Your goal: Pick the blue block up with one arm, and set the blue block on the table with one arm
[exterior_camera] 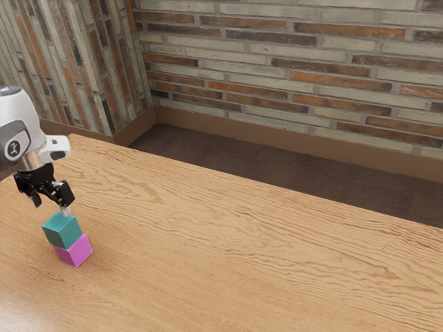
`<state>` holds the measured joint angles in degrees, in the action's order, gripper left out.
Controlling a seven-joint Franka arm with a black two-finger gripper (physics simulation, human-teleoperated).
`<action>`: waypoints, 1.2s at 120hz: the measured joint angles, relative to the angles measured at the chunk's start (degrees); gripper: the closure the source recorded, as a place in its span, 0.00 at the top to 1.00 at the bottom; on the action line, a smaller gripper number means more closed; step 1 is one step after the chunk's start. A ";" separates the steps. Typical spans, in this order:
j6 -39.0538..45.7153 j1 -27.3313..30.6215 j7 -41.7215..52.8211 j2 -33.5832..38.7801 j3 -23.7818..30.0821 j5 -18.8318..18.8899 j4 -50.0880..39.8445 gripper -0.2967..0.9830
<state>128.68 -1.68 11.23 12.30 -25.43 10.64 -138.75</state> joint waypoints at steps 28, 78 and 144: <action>1.75 -0.04 3.11 1.37 0.03 -0.19 -3.57 0.77; 5.00 -0.04 6.64 -3.53 -0.13 -2.92 -2.75 0.77; 7.16 -0.03 9.24 -7.86 -0.68 -5.78 -1.54 0.64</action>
<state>135.84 -1.71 20.46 4.44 -26.11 4.86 -140.28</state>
